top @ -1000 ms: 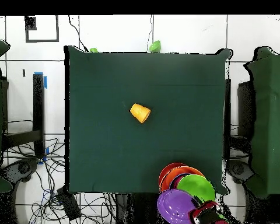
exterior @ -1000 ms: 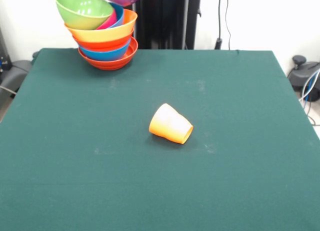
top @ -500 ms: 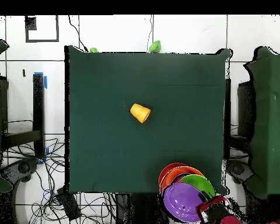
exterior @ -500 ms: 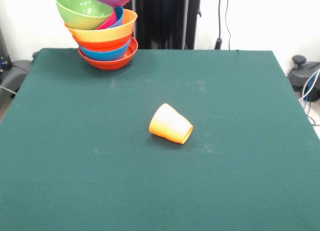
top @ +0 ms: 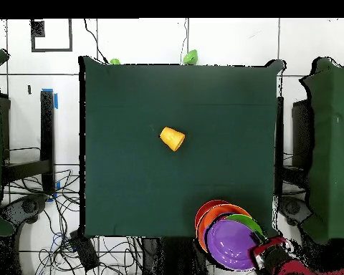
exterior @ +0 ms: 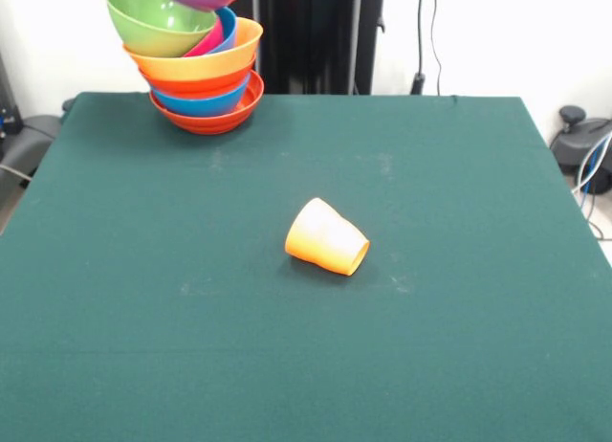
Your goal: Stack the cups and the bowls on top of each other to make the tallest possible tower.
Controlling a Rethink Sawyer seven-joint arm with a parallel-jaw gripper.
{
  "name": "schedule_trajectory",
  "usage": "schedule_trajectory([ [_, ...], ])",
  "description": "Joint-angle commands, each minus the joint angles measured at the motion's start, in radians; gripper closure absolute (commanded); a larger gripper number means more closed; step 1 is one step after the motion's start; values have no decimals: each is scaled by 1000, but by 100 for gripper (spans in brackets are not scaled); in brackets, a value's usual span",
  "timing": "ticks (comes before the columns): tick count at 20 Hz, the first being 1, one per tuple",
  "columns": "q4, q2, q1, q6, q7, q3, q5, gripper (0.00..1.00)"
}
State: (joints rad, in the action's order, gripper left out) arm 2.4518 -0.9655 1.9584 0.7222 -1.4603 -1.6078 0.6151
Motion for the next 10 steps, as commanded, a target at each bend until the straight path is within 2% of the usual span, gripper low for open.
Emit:
schedule_trajectory([
  [1, -67, 84, -45, 131, 292, 55, 40, 100],
  [6, -77, 117, -54, 129, 289, 79, 75, 100],
  [10, -86, 121, -56, 140, 296, 79, 78, 100],
])
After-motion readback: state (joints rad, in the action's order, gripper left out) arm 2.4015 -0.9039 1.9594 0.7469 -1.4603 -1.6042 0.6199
